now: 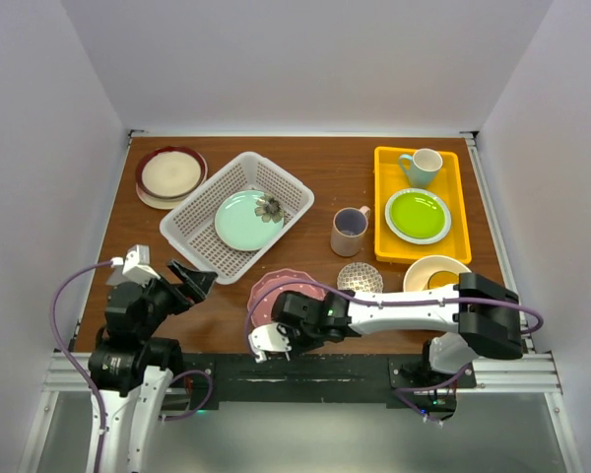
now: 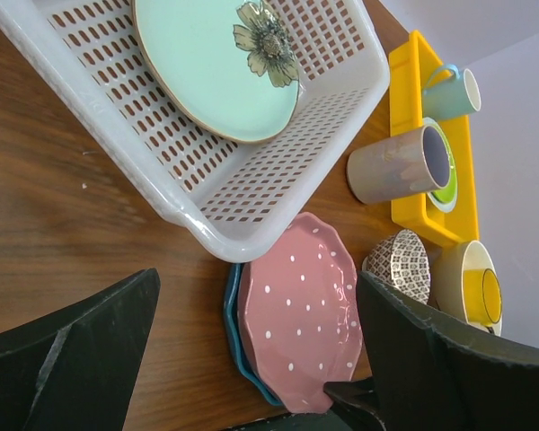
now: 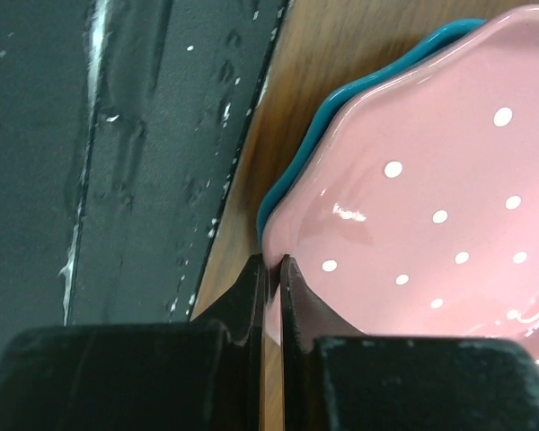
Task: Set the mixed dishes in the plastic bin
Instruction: Pick up the plate at the center of the board.
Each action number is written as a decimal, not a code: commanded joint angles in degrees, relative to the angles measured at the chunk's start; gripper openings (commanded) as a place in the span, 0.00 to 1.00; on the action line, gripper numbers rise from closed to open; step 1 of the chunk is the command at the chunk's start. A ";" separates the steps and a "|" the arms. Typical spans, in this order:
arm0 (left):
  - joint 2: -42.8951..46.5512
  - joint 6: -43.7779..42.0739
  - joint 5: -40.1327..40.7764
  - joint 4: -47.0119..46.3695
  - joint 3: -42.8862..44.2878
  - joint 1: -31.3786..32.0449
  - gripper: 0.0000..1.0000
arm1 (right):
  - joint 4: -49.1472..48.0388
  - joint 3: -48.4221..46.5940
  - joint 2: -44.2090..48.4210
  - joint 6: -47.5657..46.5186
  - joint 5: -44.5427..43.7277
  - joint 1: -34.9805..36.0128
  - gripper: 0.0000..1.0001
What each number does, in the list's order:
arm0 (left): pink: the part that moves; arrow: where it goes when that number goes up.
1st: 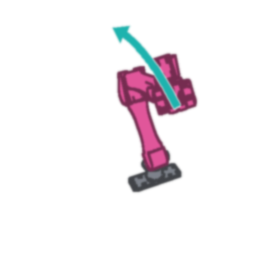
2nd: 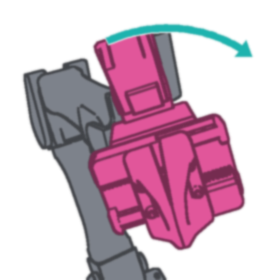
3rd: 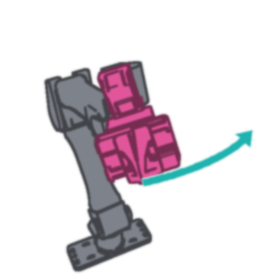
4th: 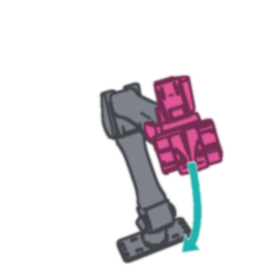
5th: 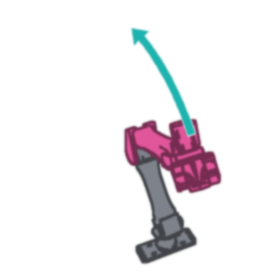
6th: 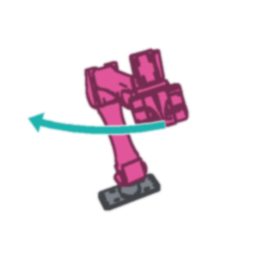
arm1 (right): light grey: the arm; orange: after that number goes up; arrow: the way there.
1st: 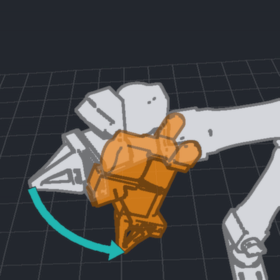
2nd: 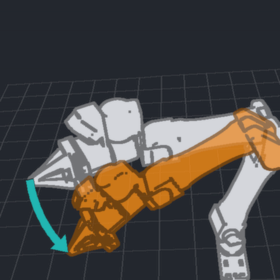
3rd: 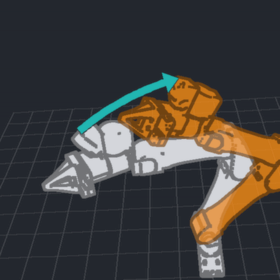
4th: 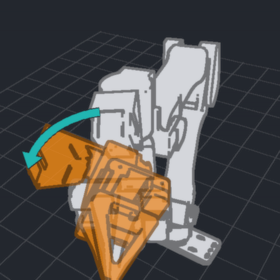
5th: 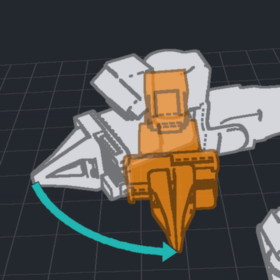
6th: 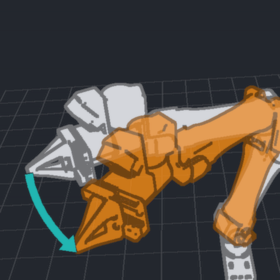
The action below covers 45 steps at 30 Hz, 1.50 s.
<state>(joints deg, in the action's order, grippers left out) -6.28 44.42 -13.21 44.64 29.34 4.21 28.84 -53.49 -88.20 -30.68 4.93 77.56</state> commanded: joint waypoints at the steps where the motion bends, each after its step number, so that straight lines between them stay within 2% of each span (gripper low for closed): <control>1: 0.66 3.21 -4.89 -4.47 -2.44 0.01 0.96 | 5.69 -3.45 3.03 -2.71 4.38 -0.39 0.00; 11: -2.68 4.97 -9.11 -8.34 -3.85 0.01 0.96 | 12.90 -9.86 6.02 -7.12 9.65 -4.08 0.00; 22: -5.58 8.83 -15.26 -11.86 -7.10 0.01 0.97 | 14.66 -12.60 7.08 -7.03 15.02 -7.59 0.00; 27: -8.12 10.59 -17.55 -10.73 -7.46 0.01 1.00 | 15.19 -13.65 7.34 -7.03 15.72 -8.04 0.00; 45: -14.98 14.90 -20.98 -7.82 -6.76 0.10 1.00 | 17.83 -18.14 6.73 -8.61 15.73 -8.04 0.00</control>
<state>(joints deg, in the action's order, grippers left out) -20.21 57.69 -31.57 36.53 21.74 4.21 48.82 -67.40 -83.59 -37.43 19.49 69.52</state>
